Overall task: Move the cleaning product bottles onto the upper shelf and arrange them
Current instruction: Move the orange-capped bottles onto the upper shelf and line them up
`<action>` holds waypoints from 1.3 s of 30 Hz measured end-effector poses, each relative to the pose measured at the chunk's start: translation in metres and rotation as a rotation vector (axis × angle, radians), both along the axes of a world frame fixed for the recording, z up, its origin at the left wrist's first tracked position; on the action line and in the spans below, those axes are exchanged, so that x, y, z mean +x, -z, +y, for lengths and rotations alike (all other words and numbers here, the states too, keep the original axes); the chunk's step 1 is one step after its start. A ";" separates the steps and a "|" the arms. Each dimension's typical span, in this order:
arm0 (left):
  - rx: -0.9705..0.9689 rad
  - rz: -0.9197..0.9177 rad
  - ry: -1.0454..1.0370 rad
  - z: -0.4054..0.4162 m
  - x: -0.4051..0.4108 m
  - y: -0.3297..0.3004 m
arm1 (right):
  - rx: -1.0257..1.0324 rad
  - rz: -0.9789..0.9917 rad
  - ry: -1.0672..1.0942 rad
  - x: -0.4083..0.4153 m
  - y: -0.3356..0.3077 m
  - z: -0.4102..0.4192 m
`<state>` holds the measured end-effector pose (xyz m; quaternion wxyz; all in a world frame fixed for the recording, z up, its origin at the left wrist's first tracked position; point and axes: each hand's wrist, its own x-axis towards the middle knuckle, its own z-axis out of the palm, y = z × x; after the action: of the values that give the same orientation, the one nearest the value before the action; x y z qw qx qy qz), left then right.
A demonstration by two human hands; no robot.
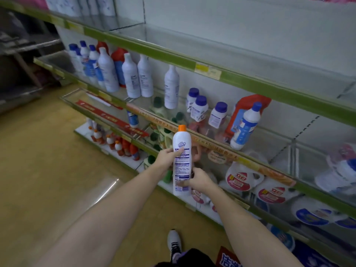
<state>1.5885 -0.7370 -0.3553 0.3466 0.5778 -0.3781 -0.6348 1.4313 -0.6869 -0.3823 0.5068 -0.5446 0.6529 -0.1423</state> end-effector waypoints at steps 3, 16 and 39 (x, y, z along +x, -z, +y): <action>0.054 -0.044 -0.093 -0.006 0.017 0.006 | 0.065 -0.034 -0.092 0.018 0.006 -0.024; 0.087 -0.223 -0.328 -0.059 0.084 0.010 | 0.249 -0.237 -0.348 0.087 0.025 -0.111; 0.265 0.046 -0.751 -0.158 0.267 0.008 | -0.435 0.429 -0.693 0.284 -0.022 -0.198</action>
<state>1.8555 -0.8947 -0.3635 0.4856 0.7011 -0.0476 -0.5200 1.7155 -0.8847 -0.3605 0.2520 -0.8416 0.4775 0.0175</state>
